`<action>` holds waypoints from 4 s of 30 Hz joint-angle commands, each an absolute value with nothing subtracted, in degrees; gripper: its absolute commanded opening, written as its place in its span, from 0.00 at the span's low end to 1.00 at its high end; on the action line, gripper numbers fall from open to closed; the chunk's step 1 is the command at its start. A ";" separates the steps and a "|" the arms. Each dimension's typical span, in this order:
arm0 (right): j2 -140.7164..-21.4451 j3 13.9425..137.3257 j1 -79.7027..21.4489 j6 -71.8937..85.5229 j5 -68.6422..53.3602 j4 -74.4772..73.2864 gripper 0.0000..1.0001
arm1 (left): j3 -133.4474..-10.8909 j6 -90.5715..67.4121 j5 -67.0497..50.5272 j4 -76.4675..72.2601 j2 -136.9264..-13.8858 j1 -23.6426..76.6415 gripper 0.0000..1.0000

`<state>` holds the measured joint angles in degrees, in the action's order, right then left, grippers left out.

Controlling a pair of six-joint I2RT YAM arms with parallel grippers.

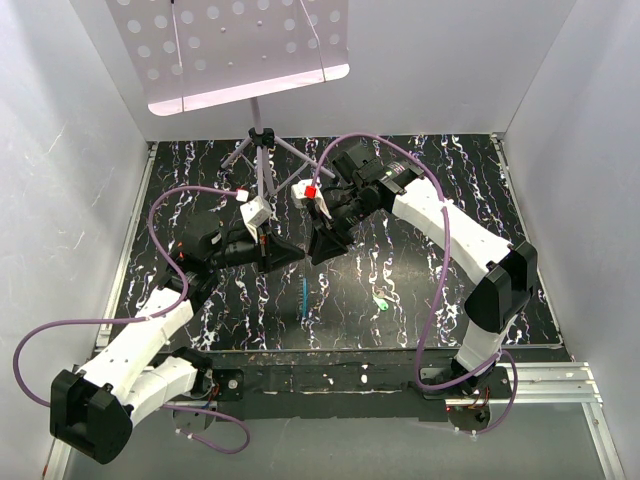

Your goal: Put the keys on the keyring

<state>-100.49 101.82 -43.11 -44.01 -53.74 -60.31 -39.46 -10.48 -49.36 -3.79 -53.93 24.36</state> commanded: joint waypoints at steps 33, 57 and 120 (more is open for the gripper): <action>-100.20 102.57 -43.33 -45.00 -54.58 -60.29 0.37 | -37.97 -13.27 -51.24 -9.22 -53.09 24.26 0.00; -95.63 113.91 -41.40 -31.91 -62.13 -56.43 0.53 | -24.79 -27.24 -42.10 -41.56 -40.17 24.26 0.00; -98.79 117.69 -44.56 -26.80 -56.96 -56.07 0.01 | -26.80 -34.46 -33.84 -50.73 -41.49 24.26 0.00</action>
